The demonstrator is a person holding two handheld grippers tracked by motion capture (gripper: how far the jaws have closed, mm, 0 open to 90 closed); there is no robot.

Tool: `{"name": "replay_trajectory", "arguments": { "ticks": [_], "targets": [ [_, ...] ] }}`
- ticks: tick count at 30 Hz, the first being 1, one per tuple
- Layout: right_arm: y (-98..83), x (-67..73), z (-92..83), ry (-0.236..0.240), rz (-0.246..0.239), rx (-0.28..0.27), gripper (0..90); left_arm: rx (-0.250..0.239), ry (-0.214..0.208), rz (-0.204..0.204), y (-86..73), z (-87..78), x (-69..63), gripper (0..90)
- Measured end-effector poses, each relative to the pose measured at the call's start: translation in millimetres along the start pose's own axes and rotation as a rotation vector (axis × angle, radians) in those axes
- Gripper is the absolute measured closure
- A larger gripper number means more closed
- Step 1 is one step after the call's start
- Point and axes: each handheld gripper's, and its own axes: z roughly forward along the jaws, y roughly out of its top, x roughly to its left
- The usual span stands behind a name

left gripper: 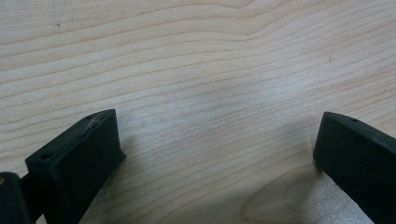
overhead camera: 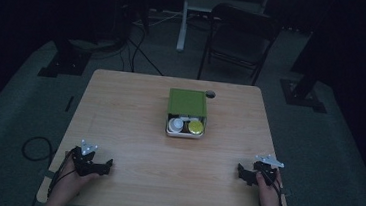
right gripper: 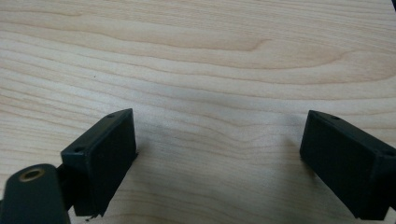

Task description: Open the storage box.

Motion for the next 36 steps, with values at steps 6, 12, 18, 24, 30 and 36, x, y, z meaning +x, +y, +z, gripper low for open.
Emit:
{"name": "replay_trajectory", "arguments": {
  "ticks": [6, 12, 18, 24, 30, 36],
  "targets": [
    [0.0, 0.2, -0.1, -0.002, 0.001, 0.001, 10.2, -0.001, -0.001, -0.001, 0.0, 0.1, 0.0, 1.1],
    [0.0, 0.4, -0.2, -0.003, 0.0, 0.001, 10.3, -0.001, -0.001, -0.001, 0.0, 0.0, 0.1, 1.1],
    [-0.4, 8.2, -1.2, 0.005, -0.024, -0.011, 13.2, -0.001, -0.001, -0.001, 0.0, 0.1, 0.0, 1.0],
    [2.0, 25.2, 1.2, 0.022, -0.054, -0.013, 13.2, -0.001, -0.001, -0.001, 0.1, 0.1, 0.1, 1.0],
    [5.2, 37.2, 2.5, 0.018, -0.11, -0.017, 13.3, 0.0, -0.001, -0.001, 0.1, 0.1, 0.1, 1.0],
    [10.8, 54.7, 5.2, 0.018, -0.186, -0.023, 13.3, 0.0, -0.001, -0.001, 0.2, 0.1, 0.1, 1.0]
  ]
}}
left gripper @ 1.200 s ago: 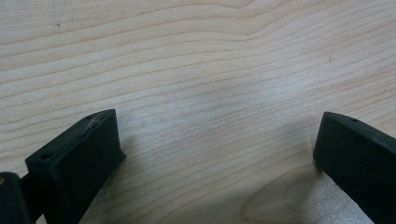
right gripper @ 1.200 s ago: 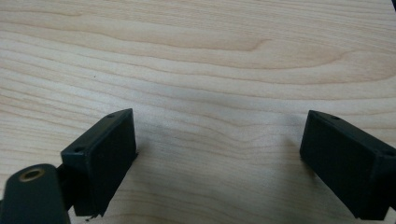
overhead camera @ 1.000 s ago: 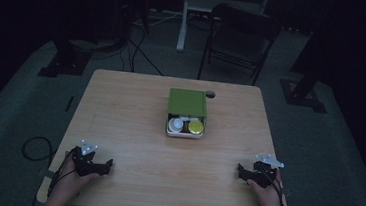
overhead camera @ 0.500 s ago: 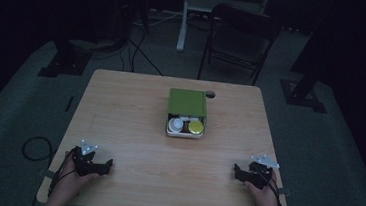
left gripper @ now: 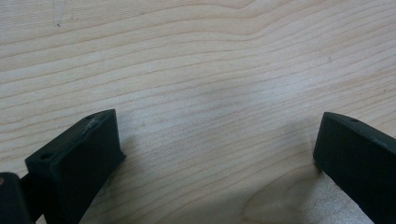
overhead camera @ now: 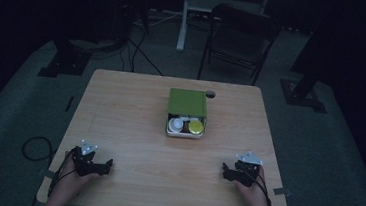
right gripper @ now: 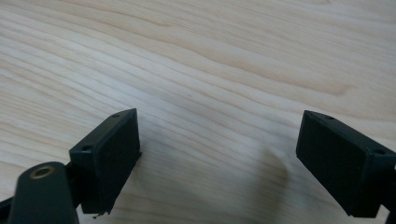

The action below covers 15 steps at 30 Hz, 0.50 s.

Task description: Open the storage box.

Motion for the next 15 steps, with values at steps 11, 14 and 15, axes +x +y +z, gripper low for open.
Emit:
{"name": "replay_trajectory", "arguments": {
  "ticks": [11, 14, 15],
  "targets": [
    [12.5, 26.6, 1.9, -0.008, -0.127, -0.037, 15.6, 0.001, 0.001, 0.0, 0.2, 0.0, -0.1, 1.0],
    [15.2, 32.0, 2.3, -0.024, -0.161, -0.053, 16.8, 0.001, 0.001, -0.001, 0.2, 0.0, -0.1, 1.0],
    [16.7, 34.9, 2.3, -0.033, -0.179, -0.059, 17.2, 0.001, 0.001, 0.0, 0.2, 0.0, -0.1, 1.0]
  ]
}}
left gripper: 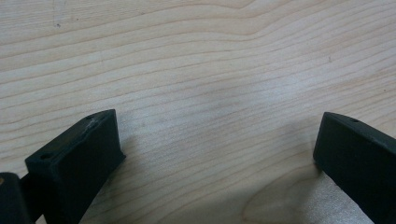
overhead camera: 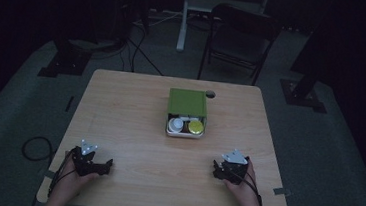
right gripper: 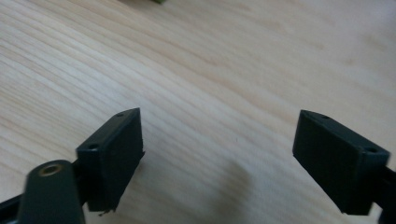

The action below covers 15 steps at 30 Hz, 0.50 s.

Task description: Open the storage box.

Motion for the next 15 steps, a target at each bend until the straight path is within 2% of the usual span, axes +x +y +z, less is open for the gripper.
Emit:
{"name": "replay_trajectory", "arguments": {
  "ticks": [6, 9, 10, 11, 13, 14, 15],
  "targets": [
    [12.3, 15.2, 2.1, 0.004, -0.06, -0.042, 19.4, -0.001, 0.0, 0.0, -0.1, 0.1, 0.0, 1.0],
    [19.3, 26.0, 3.0, -0.002, -0.121, -0.074, 19.7, 0.0, 0.0, 0.0, 0.0, 0.1, -0.1, 1.0],
    [23.9, 34.1, 3.7, -0.008, -0.163, -0.095, 20.6, 0.0, 0.0, 0.0, 0.0, 0.2, -0.1, 1.0],
    [23.9, 34.1, 3.7, -0.008, -0.163, -0.095, 20.6, 0.0, 0.0, -0.001, 0.1, 0.3, 0.0, 1.0],
    [30.3, 46.6, 4.3, -0.015, -0.229, -0.124, 23.7, 0.0, 0.0, -0.001, 0.3, 0.4, 0.1, 1.0],
    [30.3, 46.6, 4.3, -0.015, -0.229, -0.124, 23.7, 0.0, 0.0, -0.001, 0.3, 0.4, 0.2, 1.0],
    [34.6, 54.6, 4.5, -0.024, -0.276, -0.14, 26.4, 0.0, 0.0, -0.001, 0.3, 0.5, 0.2, 1.0]
  ]
}}
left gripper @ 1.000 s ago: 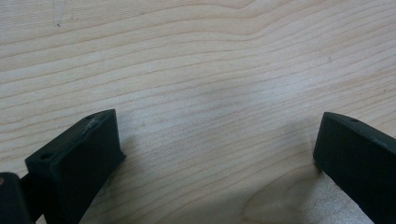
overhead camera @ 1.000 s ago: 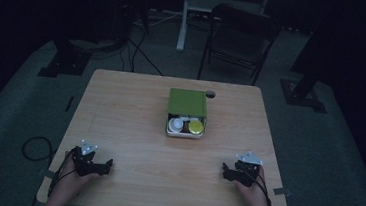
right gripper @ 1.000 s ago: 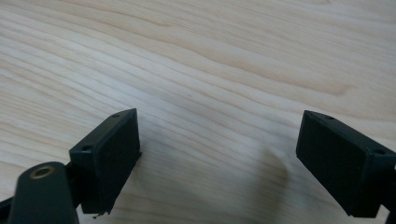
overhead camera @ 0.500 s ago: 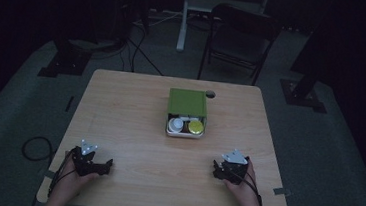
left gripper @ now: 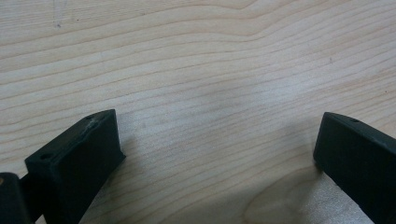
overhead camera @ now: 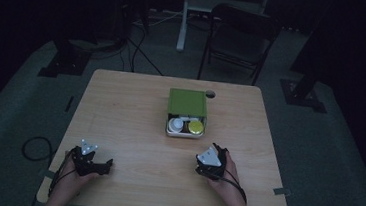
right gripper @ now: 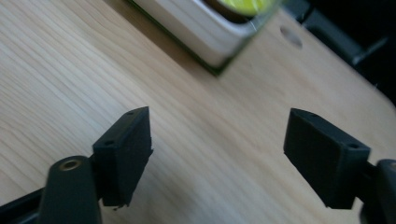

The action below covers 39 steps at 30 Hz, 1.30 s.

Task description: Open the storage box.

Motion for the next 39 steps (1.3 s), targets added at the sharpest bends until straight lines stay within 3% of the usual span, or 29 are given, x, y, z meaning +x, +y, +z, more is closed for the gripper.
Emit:
{"name": "replay_trajectory", "arguments": {
  "ticks": [3, 5, 9, 12, 14, 21, 29, 33, 36, 39],
  "targets": [
    [8.3, 8.8, 1.7, -0.002, -0.072, -0.012, 28.9, 0.002, 0.0, 0.002, 0.0, -0.1, 0.1, 1.0],
    [10.6, 11.7, 2.2, -0.001, -0.095, -0.015, 28.9, 0.002, 0.0, 0.002, 0.0, -0.1, 0.1, 1.0],
    [19.8, 23.1, 3.0, -0.024, -0.201, -0.077, 32.5, 0.002, 0.0, 0.002, 0.0, -0.1, 0.1, 1.0],
    [23.0, 25.5, 3.4, -0.027, -0.217, -0.101, 33.8, 0.002, 0.0, 0.002, 0.0, -0.1, 0.1, 1.0],
    [27.2, 27.6, 4.2, -0.048, -0.251, -0.144, 35.3, 0.002, 0.0, 0.001, 0.0, -0.1, 0.1, 1.0],
    [32.6, 30.1, 7.1, -0.05, -0.265, -0.221, 38.3, 0.002, 0.0, 0.001, 0.0, -0.1, 0.1, 1.0],
    [34.7, 36.2, 18.7, -0.04, -0.32, -0.209, 43.0, 0.002, 0.0, 0.001, 0.0, -0.1, 0.1, 1.0],
    [37.2, 39.0, 24.1, -0.085, -0.389, -0.205, 43.6, 0.002, 0.0, 0.001, 0.0, -0.1, 0.1, 1.0],
    [39.3, 41.1, 26.8, -0.08, -0.403, -0.215, 44.7, 0.002, 0.0, 0.001, 0.0, -0.1, 0.1, 1.0],
    [39.8, 44.3, 31.9, -0.083, -0.456, -0.217, 45.4, 0.002, 0.0, 0.002, 0.0, -0.1, 0.2, 1.0]
  ]
}}
